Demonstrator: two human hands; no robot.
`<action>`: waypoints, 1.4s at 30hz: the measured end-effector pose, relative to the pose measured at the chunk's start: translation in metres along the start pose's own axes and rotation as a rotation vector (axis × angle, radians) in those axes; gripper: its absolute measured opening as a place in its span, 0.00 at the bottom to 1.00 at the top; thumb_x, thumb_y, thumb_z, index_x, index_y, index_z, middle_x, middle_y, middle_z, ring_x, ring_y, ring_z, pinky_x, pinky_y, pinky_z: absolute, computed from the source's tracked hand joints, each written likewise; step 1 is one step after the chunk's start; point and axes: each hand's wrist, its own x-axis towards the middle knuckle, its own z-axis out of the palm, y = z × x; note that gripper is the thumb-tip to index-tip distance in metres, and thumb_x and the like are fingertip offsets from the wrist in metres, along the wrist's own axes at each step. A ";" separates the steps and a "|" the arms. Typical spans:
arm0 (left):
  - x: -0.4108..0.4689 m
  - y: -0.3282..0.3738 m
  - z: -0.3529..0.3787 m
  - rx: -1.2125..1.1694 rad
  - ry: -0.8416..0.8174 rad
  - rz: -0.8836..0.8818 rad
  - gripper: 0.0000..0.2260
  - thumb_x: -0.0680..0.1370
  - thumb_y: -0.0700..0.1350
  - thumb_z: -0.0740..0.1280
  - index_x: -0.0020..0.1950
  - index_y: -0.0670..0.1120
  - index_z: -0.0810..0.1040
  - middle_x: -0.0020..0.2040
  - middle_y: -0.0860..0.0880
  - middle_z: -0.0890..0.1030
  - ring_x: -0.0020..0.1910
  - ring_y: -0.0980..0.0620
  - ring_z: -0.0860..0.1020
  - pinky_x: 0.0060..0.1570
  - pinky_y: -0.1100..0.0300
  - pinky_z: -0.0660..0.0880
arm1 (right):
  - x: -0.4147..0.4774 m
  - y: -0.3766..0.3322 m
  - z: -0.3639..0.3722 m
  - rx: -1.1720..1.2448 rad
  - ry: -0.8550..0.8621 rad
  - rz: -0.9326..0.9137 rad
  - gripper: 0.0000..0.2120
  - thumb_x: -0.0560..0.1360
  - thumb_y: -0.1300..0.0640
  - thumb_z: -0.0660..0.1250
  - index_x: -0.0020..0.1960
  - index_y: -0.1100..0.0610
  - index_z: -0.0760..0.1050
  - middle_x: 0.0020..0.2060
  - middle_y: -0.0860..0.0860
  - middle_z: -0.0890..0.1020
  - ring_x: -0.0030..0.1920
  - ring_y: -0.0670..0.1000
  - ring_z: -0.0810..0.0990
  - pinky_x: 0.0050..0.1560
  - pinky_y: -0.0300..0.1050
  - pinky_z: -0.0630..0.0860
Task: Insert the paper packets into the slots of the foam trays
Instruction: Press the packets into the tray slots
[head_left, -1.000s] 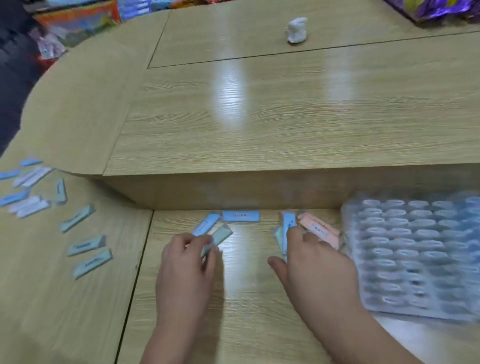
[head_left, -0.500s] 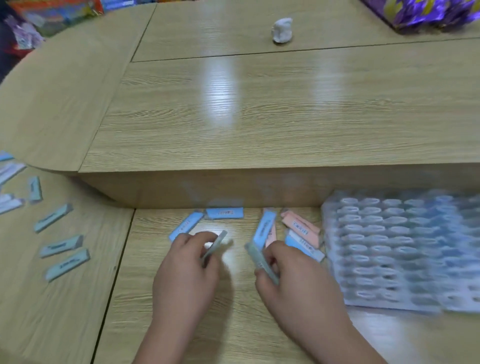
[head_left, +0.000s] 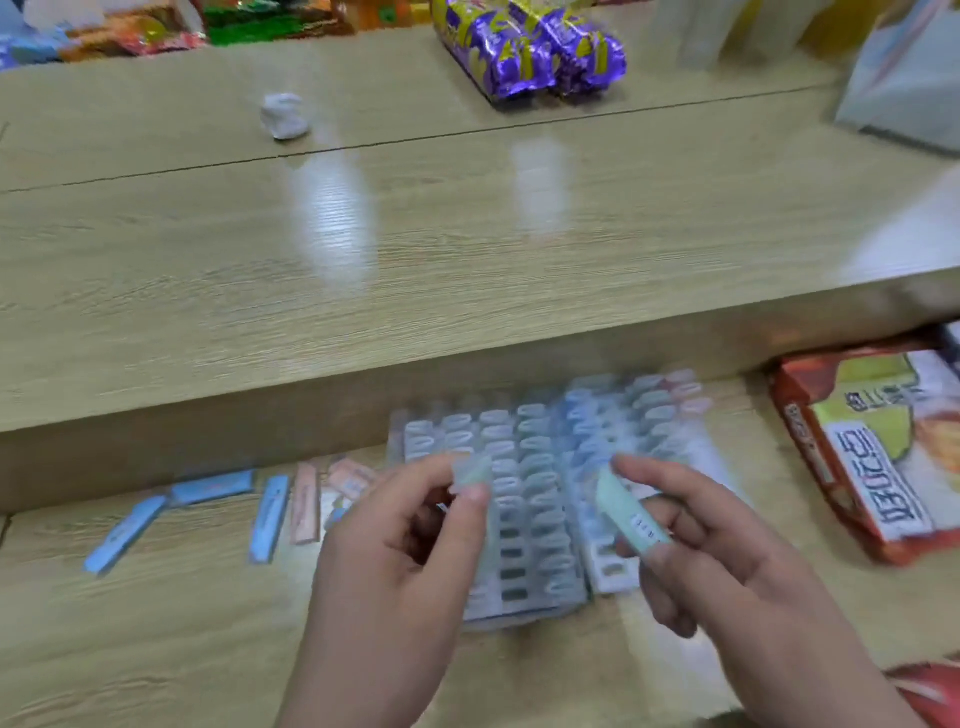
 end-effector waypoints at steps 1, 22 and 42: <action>0.001 0.005 0.013 -0.013 -0.009 0.000 0.12 0.73 0.59 0.66 0.49 0.56 0.82 0.33 0.46 0.76 0.29 0.50 0.73 0.30 0.60 0.71 | 0.001 0.003 -0.019 -0.029 0.031 0.006 0.31 0.72 0.73 0.66 0.56 0.36 0.81 0.35 0.53 0.81 0.29 0.48 0.75 0.29 0.36 0.70; 0.004 0.021 0.133 0.336 -0.130 -0.005 0.07 0.74 0.49 0.74 0.49 0.60 0.82 0.33 0.68 0.74 0.28 0.60 0.72 0.32 0.61 0.70 | 0.056 0.050 -0.108 -0.205 0.090 -0.071 0.06 0.77 0.52 0.66 0.50 0.40 0.75 0.40 0.46 0.83 0.43 0.46 0.82 0.46 0.41 0.77; -0.004 0.017 0.144 0.536 -0.061 0.211 0.11 0.71 0.44 0.78 0.52 0.54 0.85 0.39 0.65 0.79 0.37 0.62 0.73 0.34 0.62 0.74 | 0.057 0.071 -0.109 -0.344 0.124 -0.266 0.15 0.76 0.59 0.71 0.53 0.39 0.77 0.49 0.41 0.83 0.49 0.45 0.84 0.48 0.41 0.81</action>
